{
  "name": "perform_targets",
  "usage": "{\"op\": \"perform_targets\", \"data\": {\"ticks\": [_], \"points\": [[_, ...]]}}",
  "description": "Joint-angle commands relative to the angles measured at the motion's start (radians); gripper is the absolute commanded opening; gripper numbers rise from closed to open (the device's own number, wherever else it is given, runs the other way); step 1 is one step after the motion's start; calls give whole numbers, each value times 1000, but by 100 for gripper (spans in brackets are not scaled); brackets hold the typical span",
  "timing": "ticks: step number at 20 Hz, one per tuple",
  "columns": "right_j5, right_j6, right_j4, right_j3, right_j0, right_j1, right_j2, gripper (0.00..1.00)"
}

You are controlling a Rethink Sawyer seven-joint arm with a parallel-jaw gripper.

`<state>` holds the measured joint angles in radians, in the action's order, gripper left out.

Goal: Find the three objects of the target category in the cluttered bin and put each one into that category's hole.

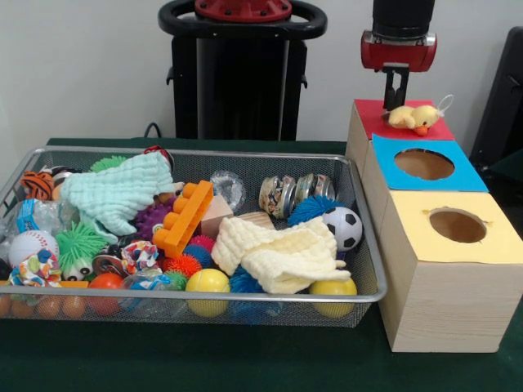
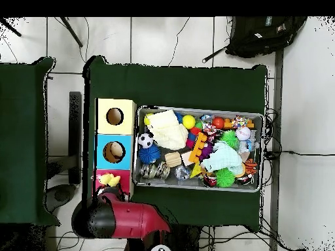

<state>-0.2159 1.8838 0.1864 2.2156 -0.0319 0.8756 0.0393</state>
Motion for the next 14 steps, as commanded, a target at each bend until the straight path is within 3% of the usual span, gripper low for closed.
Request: {"op": "perform_targets", "data": {"ticks": [1, 14], "points": [[-78, 101, -15, 47, 33, 48, 79, 0], [-155, 108, 14, 100, 26, 163, 79, 0]]}}
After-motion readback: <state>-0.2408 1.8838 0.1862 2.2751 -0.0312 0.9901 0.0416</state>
